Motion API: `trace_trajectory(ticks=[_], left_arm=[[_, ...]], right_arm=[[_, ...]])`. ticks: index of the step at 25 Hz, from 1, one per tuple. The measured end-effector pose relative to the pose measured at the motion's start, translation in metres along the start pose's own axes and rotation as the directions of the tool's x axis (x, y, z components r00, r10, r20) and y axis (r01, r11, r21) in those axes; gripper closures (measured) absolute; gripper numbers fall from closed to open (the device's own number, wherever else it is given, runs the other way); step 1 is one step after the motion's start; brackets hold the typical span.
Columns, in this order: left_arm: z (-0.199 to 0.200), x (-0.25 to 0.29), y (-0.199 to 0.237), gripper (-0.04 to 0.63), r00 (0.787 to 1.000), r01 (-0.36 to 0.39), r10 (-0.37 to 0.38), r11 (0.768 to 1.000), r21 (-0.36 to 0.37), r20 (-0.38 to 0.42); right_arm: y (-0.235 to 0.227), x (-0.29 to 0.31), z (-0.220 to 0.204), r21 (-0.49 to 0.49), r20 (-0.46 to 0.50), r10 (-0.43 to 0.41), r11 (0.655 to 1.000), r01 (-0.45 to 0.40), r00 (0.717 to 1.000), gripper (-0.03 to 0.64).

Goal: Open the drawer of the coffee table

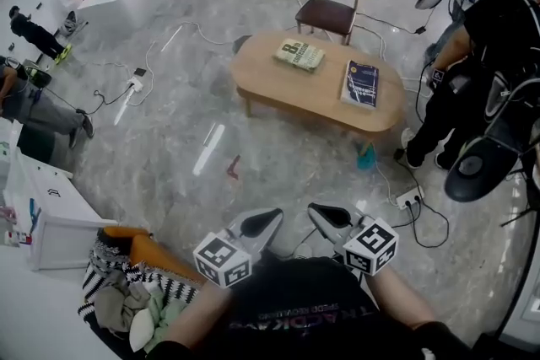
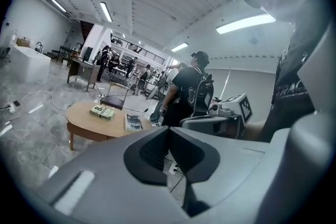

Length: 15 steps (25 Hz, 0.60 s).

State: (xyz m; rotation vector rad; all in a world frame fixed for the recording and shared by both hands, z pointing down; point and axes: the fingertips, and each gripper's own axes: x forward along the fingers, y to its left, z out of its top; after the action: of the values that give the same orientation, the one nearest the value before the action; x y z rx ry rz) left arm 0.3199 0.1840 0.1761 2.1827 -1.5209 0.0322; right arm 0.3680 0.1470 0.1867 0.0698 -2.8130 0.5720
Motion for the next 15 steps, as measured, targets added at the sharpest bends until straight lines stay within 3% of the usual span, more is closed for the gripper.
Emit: trace_trajectory(ticks=[8,15], left_arm=[[0.006,-0.001,0.04,0.589,1.0,-0.016,0.016,1.0,0.009,-0.003],[0.028,-0.012,0.11,0.589,1.0,0.017,-0.018,1.0,0.024,0.012]], right_arm=[[-0.02,0.034,0.01,0.006,0.016,-0.023,1.0,0.022,1.0,0.615],[-0.032,0.09,0.023,0.008,0.014,-0.093,0.996,0.093,0.996,0.615]])
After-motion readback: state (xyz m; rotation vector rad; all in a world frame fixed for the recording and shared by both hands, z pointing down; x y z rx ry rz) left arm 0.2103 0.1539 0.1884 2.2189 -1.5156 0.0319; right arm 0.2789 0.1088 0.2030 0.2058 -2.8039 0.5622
